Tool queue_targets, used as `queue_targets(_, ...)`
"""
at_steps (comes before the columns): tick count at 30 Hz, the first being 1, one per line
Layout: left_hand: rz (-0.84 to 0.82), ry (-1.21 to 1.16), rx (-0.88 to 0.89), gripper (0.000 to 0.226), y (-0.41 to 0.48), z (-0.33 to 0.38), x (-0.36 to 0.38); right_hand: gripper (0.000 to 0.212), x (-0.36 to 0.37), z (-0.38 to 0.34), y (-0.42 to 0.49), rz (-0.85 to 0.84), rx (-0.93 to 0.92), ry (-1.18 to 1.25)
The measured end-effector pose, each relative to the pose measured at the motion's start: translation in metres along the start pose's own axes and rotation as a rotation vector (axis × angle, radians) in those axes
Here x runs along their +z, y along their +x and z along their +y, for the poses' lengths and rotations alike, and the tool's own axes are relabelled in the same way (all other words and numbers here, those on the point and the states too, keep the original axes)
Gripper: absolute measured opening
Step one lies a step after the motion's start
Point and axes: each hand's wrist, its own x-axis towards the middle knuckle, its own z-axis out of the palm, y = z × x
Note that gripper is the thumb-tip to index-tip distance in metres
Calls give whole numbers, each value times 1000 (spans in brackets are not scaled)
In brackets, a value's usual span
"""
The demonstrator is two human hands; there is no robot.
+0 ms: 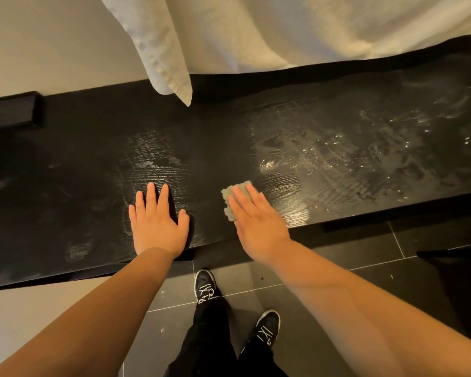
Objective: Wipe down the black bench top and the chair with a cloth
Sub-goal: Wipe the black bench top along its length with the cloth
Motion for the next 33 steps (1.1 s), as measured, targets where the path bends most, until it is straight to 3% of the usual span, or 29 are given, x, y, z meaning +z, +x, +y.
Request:
queue_targets(3, -1, 3, 2, 73, -1, 0, -1, 63, -1, 23, -2, 19, -125, 3)
queue_targets(8, 7, -8, 2, 73, 0, 1, -2, 60, -21, 102, -22, 41, 252, 32)
queue_targets(12, 9, -16, 1, 73, 0, 2, -1, 64, -28, 93, -21, 62, 394, 20)
queue_targets(16, 10, -22, -4, 72, -1, 2, -2, 68, -12, 42, -11, 20, 165, -41)
queue_targets(20, 7, -21, -2, 73, -1, 1, -3, 63, -10, 54, -13, -15, -35, -74)
queue_targets(25, -2, -9, -7, 73, -1, 2, -4, 60, -18, 99, -27, 67, 204, -37)
queue_targets(28, 2, -2, -5, 73, -1, 1, -2, 63, -20, 79, -18, 90, 368, 27)
queue_targets(30, 4, -8, -5, 73, -1, 1, -3, 66, -17, 50, -7, 84, 323, 45)
queue_targets(33, 4, -12, -8, 72, -2, 3, -3, 68, -5, 17, 3, 49, 30, 18)
